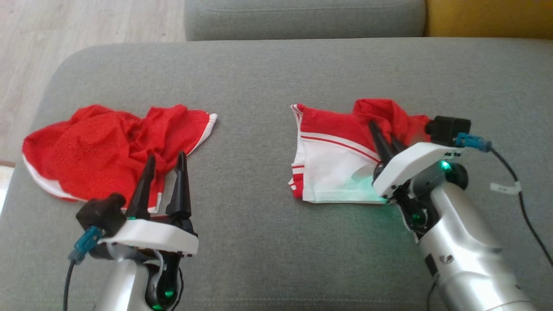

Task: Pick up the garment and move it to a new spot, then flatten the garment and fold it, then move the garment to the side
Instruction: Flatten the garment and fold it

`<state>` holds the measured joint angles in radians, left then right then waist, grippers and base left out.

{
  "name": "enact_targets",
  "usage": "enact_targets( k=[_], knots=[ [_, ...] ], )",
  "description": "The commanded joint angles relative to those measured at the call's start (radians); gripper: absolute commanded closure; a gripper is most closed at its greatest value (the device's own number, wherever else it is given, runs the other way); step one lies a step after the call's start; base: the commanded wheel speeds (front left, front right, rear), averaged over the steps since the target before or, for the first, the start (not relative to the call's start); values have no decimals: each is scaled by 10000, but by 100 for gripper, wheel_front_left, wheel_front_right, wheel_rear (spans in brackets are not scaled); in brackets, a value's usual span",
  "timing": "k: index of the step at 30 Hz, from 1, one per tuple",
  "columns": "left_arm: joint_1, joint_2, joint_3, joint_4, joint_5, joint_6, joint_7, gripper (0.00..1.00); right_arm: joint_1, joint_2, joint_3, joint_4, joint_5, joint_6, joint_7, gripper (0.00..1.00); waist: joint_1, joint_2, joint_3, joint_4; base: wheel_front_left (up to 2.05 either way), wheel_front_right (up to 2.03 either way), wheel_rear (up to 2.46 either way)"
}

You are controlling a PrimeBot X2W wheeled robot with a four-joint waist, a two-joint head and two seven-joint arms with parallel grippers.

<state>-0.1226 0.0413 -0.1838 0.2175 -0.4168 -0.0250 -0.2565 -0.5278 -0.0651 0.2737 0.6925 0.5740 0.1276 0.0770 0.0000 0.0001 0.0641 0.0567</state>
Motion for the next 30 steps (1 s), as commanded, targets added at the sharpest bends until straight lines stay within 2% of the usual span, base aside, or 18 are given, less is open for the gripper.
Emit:
enact_targets(
  k=[1,12,20,21,22,23,30],
  knots=[
    [-179,89,204,-328,-73,71,-53,0,-275,148,405,-354,247,31,-235,100,0,-1,67,137,0,0,0],
    [-313,89,-125,-134,-202,109,-53,0,-647,148,2416,836,1942,31,-1477,100,0,-1,300,778,0,0,0],
    [-338,89,-254,-86,-288,159,-53,0,-1148,148,3423,1674,2757,31,-2112,100,0,-1,408,992,0,0,0],
    [-334,89,-266,-79,-296,165,-53,0,-1225,148,3589,1781,2843,31,-2152,94,0,-1,419,1004,0,0,0],
    [-333,89,-274,-72,-304,171,-53,0,-1285,148,3772,1864,2938,31,-2158,11,0,-1,433,1011,0,0,0],
    [-335,89,-282,-64,-309,175,-53,0,-1318,148,3947,1909,3098,31,-2118,0,0,-1,441,1016,0,0,0],
    [-323,89,-178,22,-316,203,-53,0,-1409,148,5458,854,4608,31,-1995,0,0,-1,271,771,0,0,0]
  ],
)
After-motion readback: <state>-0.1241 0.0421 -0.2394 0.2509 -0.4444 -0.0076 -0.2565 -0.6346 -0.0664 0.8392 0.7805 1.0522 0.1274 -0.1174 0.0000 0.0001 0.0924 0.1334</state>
